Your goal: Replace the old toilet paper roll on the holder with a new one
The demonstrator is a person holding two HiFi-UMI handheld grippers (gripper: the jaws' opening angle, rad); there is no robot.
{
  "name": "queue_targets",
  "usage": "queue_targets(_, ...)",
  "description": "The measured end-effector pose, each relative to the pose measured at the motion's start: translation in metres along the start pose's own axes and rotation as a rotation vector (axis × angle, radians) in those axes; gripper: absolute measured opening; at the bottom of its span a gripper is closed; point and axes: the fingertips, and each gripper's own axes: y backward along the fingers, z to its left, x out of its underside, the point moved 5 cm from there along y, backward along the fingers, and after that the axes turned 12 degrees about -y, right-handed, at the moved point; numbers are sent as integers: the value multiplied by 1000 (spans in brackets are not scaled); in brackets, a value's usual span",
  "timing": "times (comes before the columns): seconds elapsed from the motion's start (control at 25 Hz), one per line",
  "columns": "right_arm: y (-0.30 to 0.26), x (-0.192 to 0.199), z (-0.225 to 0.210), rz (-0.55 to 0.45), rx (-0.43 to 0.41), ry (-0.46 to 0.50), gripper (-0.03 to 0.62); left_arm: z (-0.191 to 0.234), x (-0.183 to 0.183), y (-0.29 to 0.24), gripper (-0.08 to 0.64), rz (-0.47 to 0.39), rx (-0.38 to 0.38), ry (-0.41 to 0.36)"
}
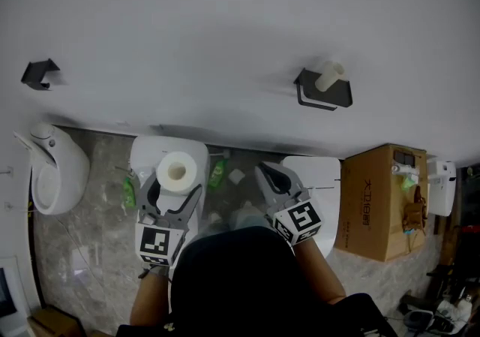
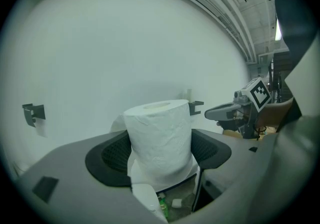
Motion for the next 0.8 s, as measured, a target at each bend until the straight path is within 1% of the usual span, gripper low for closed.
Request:
queue_targets(0.2, -3, -7, -12, -3, 11, 11, 14, 2, -5, -17, 376, -12, 15, 3)
queue_targets(0.4, -5, -13, -38, -9, 37, 18, 14, -1, -9, -43, 376, -20, 26, 16)
queue_targets(0.6, -4, -30, -73, -46, 91, 20, 14, -4, -20, -70, 376, -24, 44, -1)
queue_targets(0.8, -3, -45, -118, -91, 173, 11, 14, -3, -27, -92, 376, -18, 39, -11)
